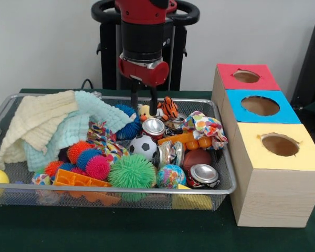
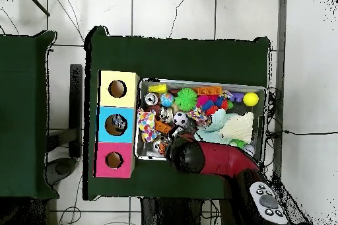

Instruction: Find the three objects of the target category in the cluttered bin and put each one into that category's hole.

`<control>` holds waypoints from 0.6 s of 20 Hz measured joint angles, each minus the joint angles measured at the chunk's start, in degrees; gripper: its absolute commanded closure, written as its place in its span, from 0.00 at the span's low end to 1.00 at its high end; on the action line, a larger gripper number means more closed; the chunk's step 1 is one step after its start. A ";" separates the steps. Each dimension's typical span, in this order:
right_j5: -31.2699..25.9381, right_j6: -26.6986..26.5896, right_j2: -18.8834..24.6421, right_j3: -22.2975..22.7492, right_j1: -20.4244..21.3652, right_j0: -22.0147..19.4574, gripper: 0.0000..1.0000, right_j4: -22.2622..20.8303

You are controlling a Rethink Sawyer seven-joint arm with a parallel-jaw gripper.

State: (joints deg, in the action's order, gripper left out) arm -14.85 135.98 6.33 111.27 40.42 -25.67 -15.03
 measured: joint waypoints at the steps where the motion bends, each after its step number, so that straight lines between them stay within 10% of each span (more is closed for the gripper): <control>1: 0.13 0.00 -0.10 0.18 -0.38 0.00 0.00 0.00; 12: 2.87 0.00 -4.11 0.56 -7.26 2.15 0.00 0.02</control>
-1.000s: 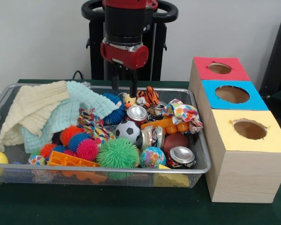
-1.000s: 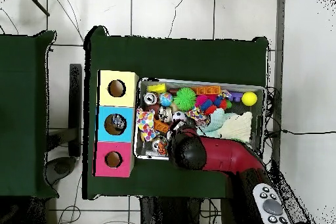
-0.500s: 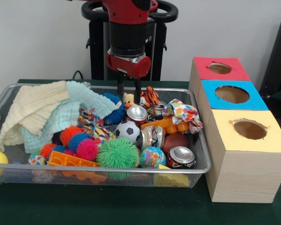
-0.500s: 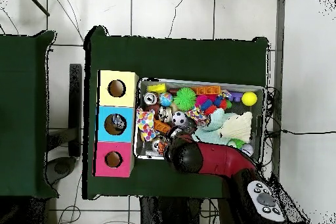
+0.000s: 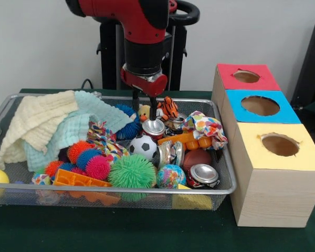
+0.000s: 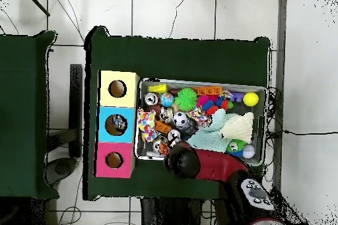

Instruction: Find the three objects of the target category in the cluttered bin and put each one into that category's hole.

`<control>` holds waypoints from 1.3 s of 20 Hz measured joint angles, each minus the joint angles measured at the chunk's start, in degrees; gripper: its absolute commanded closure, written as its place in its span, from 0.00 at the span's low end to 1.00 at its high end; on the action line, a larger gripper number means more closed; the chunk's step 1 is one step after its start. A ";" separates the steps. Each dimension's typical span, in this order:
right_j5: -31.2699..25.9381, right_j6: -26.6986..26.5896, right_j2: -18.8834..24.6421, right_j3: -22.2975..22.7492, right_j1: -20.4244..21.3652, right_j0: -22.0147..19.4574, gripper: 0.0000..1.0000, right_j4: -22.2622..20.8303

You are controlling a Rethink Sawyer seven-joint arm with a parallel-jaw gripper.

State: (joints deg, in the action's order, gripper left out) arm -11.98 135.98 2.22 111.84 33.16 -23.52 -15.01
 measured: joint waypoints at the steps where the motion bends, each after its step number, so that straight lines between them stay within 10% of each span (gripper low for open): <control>1: 0.41 0.00 -0.22 -0.01 -0.62 0.12 0.00 0.00; 26: 4.86 0.00 -9.31 -8.50 -4.32 1.48 0.00 0.22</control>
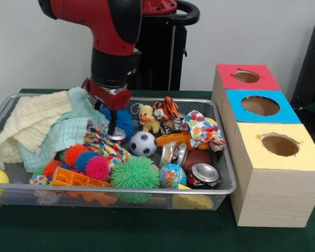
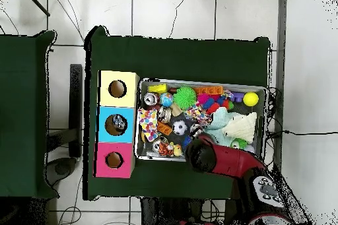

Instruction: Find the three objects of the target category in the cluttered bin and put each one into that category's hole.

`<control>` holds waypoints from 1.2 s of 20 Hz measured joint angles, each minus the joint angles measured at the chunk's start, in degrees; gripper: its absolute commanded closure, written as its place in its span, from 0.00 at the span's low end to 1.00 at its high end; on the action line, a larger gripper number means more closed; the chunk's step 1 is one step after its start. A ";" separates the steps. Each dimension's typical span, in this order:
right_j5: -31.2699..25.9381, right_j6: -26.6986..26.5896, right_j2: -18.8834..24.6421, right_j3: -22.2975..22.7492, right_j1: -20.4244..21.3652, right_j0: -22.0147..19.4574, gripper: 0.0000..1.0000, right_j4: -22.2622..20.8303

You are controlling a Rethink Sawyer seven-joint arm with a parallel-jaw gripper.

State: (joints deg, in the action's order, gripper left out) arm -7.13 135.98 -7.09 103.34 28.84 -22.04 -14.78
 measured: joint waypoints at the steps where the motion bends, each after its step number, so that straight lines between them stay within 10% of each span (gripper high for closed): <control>1: -0.01 0.00 -0.86 -0.64 -0.33 0.18 0.00 0.00; 24: 2.42 0.00 -6.82 -12.31 -8.18 0.90 0.00 0.48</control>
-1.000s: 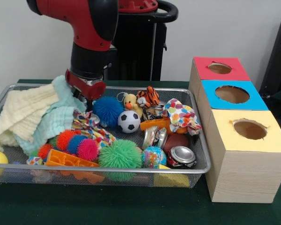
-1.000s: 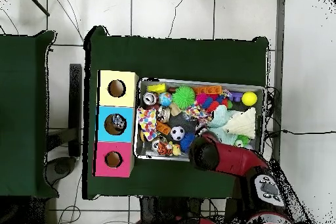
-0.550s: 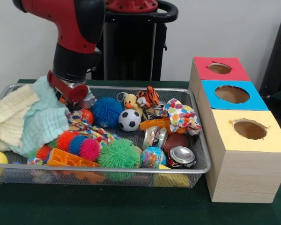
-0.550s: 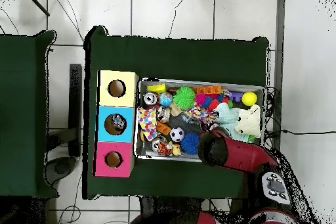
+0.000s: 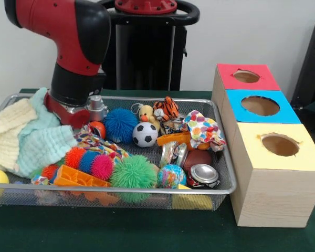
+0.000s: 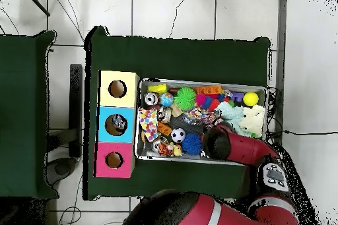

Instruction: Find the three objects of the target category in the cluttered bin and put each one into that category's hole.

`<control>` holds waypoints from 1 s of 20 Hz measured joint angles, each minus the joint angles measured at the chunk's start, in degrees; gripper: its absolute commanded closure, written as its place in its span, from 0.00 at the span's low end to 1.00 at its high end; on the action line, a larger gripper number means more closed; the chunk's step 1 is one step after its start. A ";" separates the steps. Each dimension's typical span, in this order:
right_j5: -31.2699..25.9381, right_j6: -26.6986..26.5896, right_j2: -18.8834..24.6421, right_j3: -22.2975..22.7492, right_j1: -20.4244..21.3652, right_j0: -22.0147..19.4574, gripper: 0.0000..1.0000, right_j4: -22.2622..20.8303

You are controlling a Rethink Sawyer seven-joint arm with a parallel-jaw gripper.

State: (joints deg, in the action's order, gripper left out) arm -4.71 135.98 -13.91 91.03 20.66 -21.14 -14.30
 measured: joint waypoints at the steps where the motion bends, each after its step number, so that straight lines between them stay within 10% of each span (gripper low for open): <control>1: 0.97 0.00 -0.04 -0.77 -0.88 0.19 0.00 0.39; 20: 2.74 0.00 6.59 4.68 1.22 -4.18 0.00 3.37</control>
State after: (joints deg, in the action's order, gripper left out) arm -1.97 135.98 -7.32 95.71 21.88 -25.31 -10.93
